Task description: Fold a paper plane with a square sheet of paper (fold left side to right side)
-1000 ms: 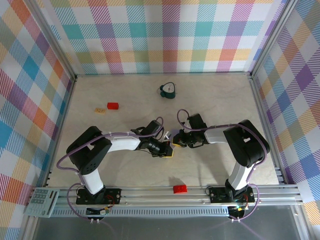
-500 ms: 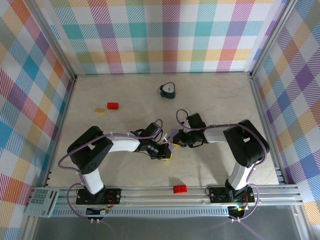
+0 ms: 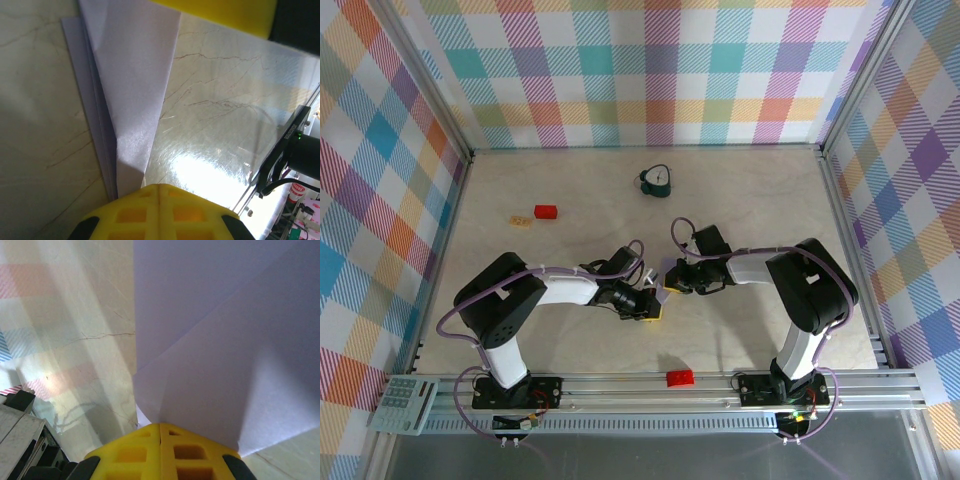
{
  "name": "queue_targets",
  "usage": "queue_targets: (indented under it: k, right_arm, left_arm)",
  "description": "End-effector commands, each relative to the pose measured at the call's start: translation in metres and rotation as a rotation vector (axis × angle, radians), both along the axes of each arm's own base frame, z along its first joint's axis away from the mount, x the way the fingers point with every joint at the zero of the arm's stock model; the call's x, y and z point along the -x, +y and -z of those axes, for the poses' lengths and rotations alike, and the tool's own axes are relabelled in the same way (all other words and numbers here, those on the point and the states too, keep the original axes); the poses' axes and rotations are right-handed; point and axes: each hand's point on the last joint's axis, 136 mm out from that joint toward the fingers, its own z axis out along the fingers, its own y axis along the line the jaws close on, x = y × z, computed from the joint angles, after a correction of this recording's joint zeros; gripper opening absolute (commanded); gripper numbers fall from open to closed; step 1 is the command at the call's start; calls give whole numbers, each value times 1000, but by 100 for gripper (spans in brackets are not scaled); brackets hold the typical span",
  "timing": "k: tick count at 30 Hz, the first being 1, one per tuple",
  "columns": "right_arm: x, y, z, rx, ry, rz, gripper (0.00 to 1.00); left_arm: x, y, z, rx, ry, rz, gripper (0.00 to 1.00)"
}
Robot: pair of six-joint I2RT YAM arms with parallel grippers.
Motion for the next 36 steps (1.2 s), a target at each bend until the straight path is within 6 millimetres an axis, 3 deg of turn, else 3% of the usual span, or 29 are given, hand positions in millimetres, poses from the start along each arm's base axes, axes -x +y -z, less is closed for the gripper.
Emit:
queue_targets:
  k: [1,24,30,36]
  right_arm:
    - [31,-33,49,209,131,11,0]
    - [32,-38,51,256,137,-4,0]
    - [31,-38,51,258,136,-6,0]
    - [32,-39,51,258,136,-6,0]
  left_arm:
    - [4,9,2,-19,15,-16,3]
    - [27,30,16,-66,62,-6,2]
    - [29,28,6,-27,54,3,2]
    - [22,20,-21,58,13,2,2]
